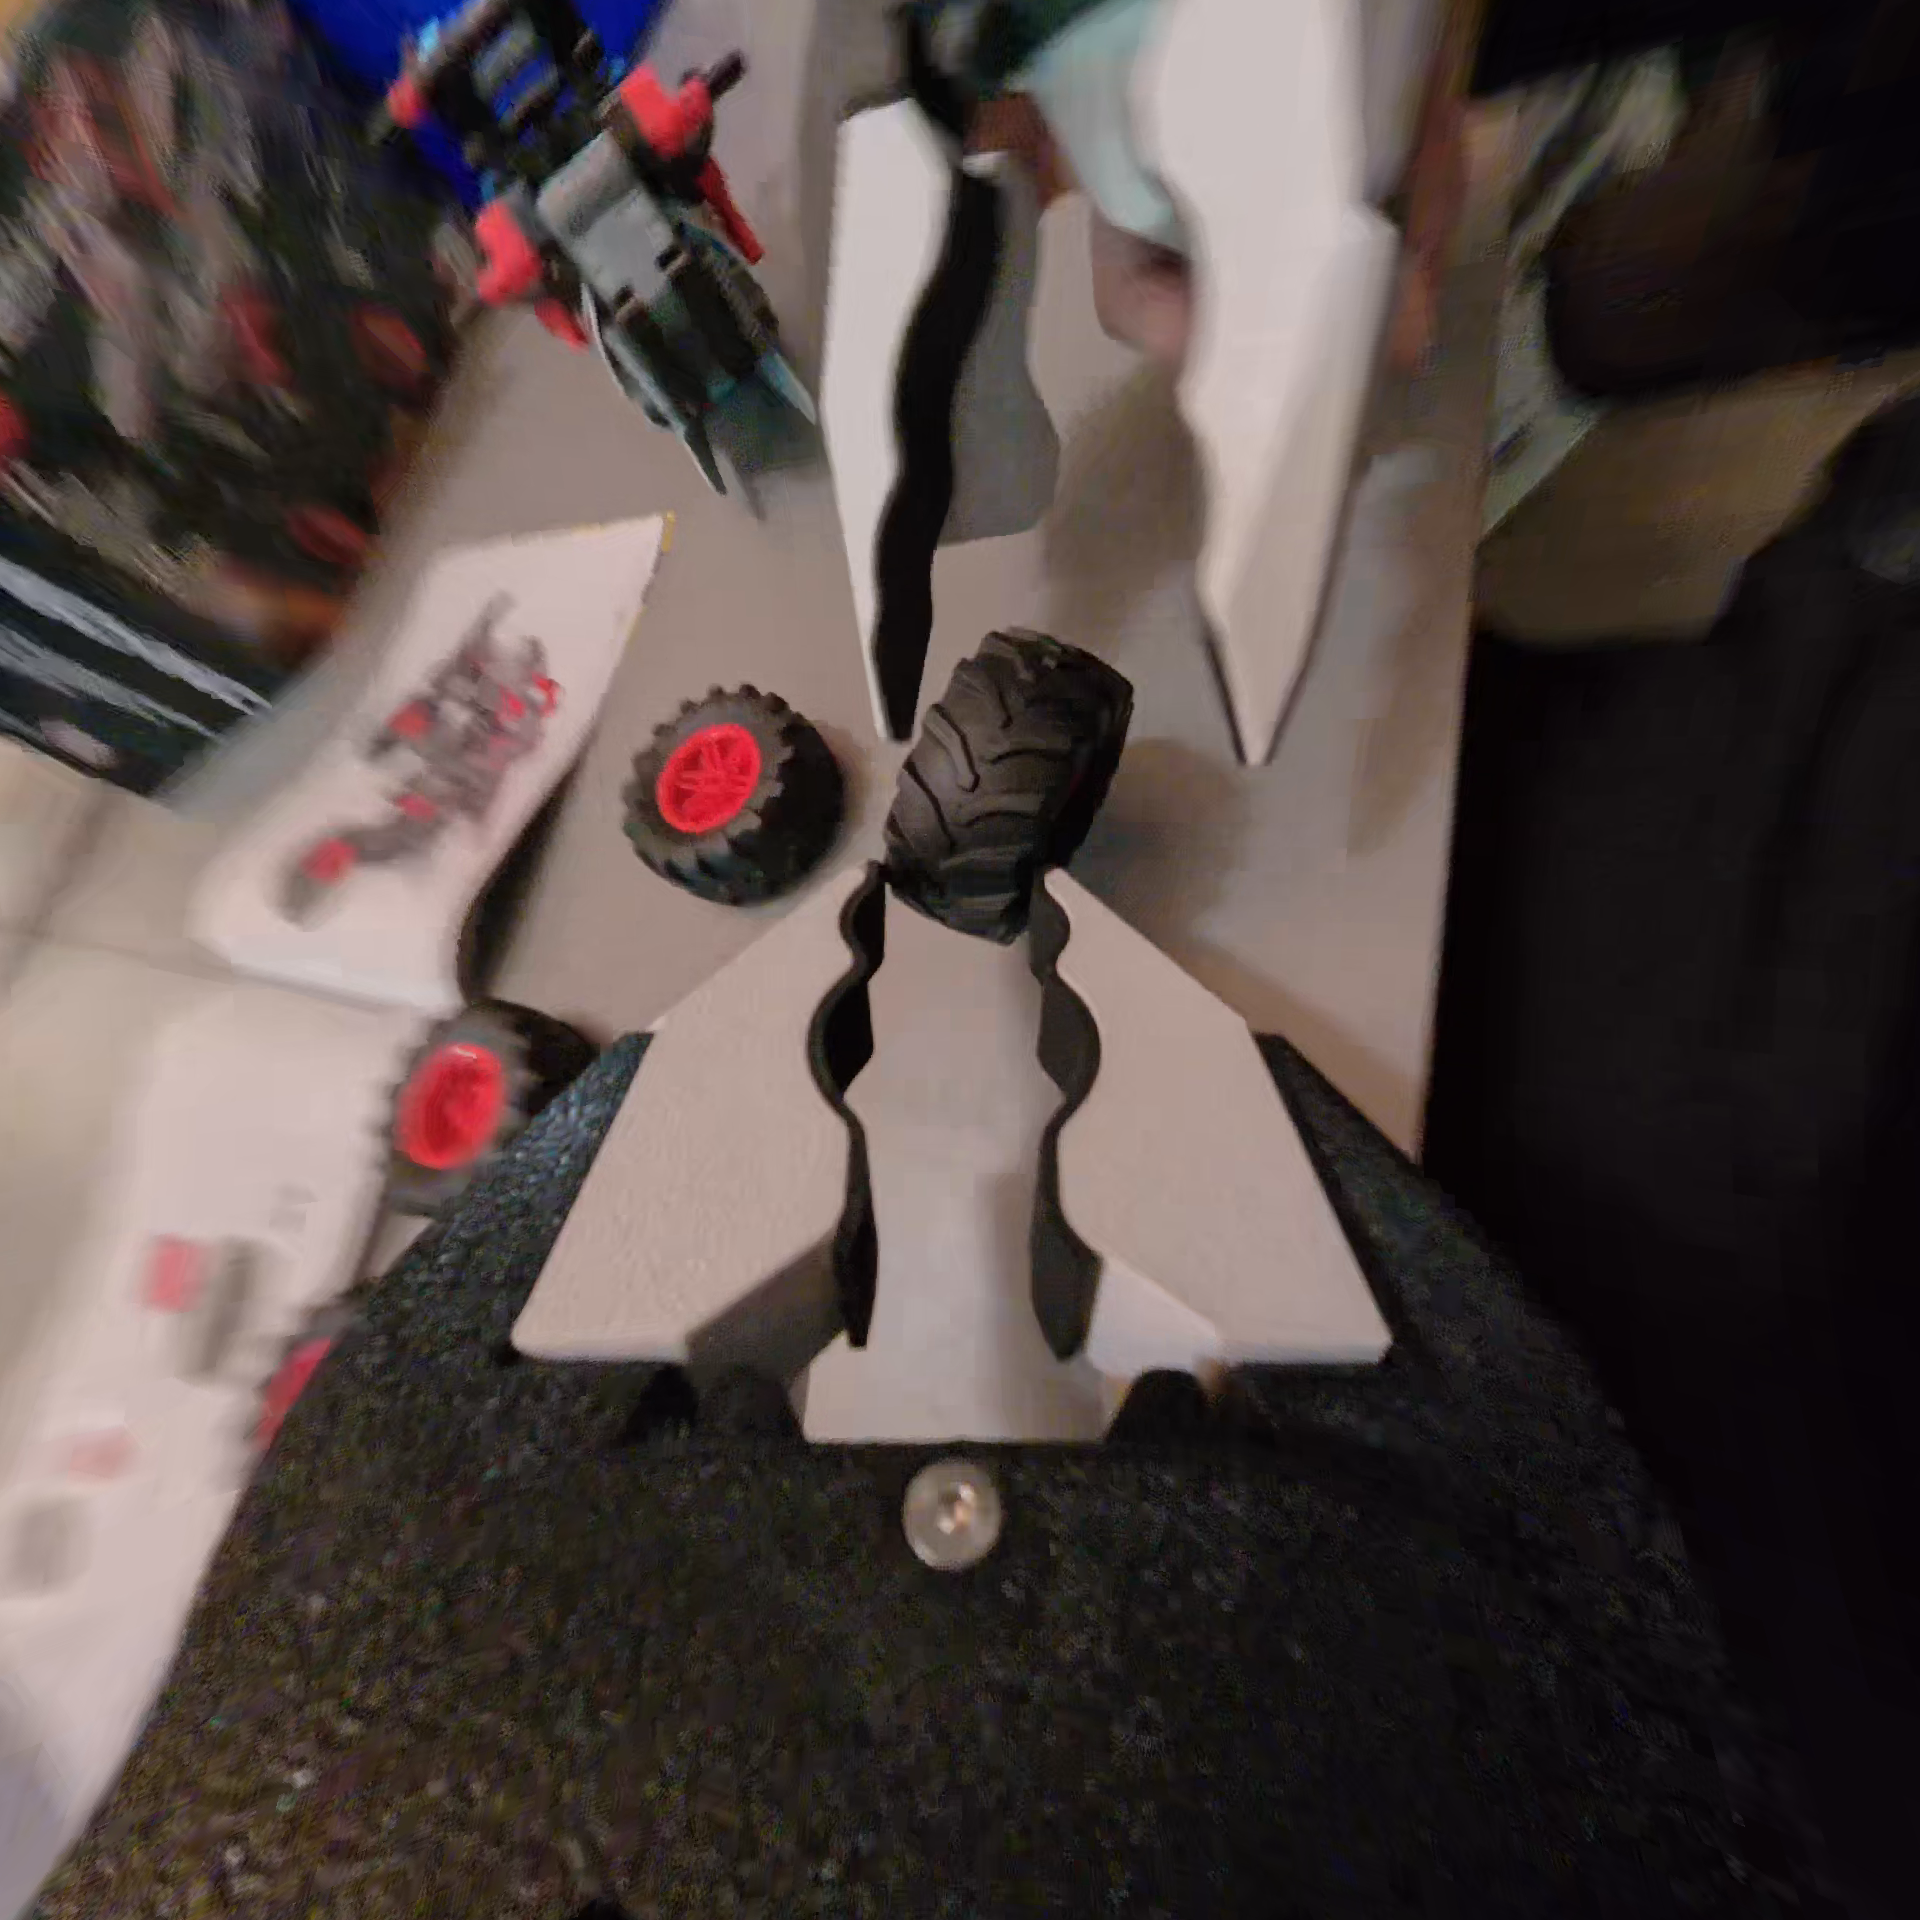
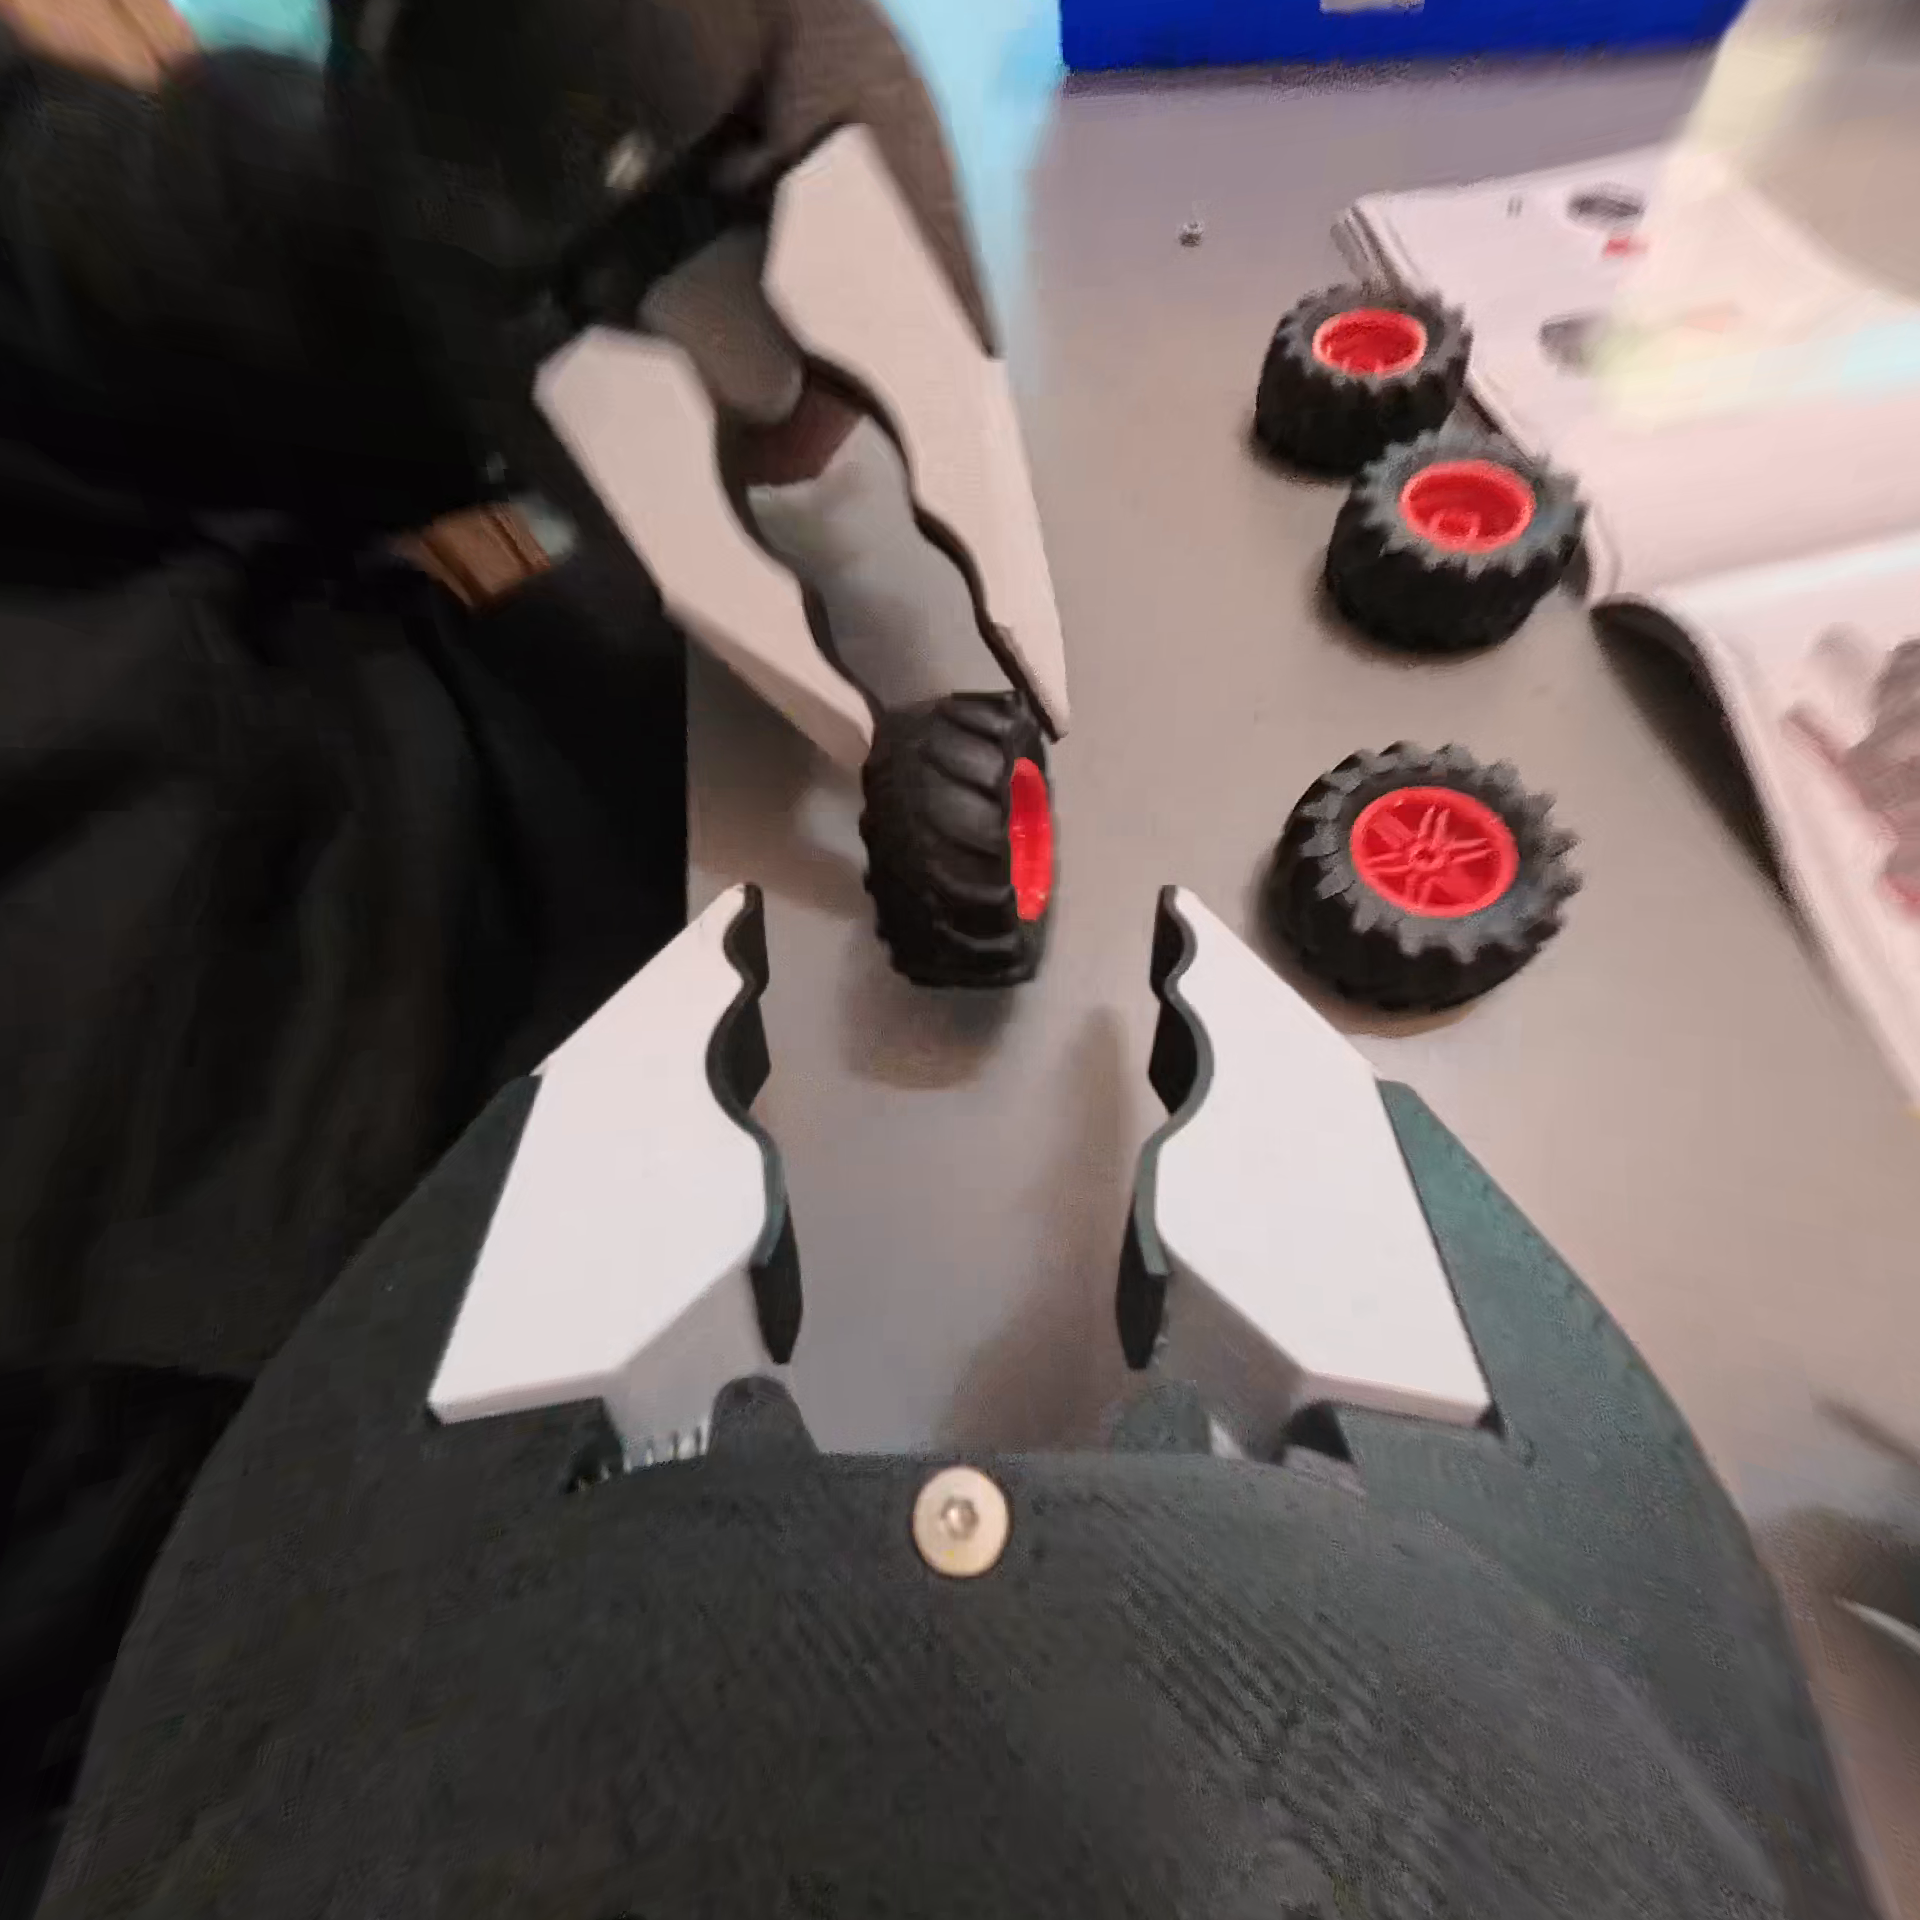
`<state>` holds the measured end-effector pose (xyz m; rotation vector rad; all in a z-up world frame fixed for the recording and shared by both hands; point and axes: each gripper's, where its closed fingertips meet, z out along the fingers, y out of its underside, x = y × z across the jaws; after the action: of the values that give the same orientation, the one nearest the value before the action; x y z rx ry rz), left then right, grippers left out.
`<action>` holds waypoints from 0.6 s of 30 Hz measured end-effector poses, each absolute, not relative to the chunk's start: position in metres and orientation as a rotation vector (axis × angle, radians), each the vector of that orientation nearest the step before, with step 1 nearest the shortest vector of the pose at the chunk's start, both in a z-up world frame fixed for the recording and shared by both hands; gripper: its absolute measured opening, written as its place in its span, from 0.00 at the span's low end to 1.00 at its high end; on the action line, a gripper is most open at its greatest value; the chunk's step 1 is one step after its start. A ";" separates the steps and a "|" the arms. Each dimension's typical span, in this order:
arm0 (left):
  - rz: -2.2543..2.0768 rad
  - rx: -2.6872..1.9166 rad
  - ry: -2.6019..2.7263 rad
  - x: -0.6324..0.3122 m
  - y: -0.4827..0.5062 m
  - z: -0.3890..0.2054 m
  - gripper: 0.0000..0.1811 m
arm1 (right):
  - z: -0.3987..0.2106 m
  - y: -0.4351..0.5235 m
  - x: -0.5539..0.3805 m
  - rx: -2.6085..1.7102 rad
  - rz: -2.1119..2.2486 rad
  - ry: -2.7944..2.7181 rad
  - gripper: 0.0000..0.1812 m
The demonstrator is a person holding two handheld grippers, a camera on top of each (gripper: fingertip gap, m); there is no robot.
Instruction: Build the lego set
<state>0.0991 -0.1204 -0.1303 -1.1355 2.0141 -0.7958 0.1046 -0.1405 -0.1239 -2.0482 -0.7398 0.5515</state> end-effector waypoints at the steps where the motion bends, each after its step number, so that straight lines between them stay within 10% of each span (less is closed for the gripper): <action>1: -0.945 -1.306 2.031 0.095 -0.125 -0.131 0.13 | -0.123 -0.142 0.107 -2.017 0.453 -0.815 0.41; 8: -1.434 -2.080 1.953 0.074 -0.132 -0.148 0.13 | -0.128 -0.137 0.077 -1.922 0.351 -1.018 0.38; 18: -1.198 -1.751 1.963 0.080 -0.105 -0.135 0.12 | -0.152 -0.128 0.090 -2.040 0.157 -1.051 0.38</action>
<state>0.0803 -0.1054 -0.1346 -1.7513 1.9627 -1.1979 0.0903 -0.1282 -0.1519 -2.0398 -1.0508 0.1570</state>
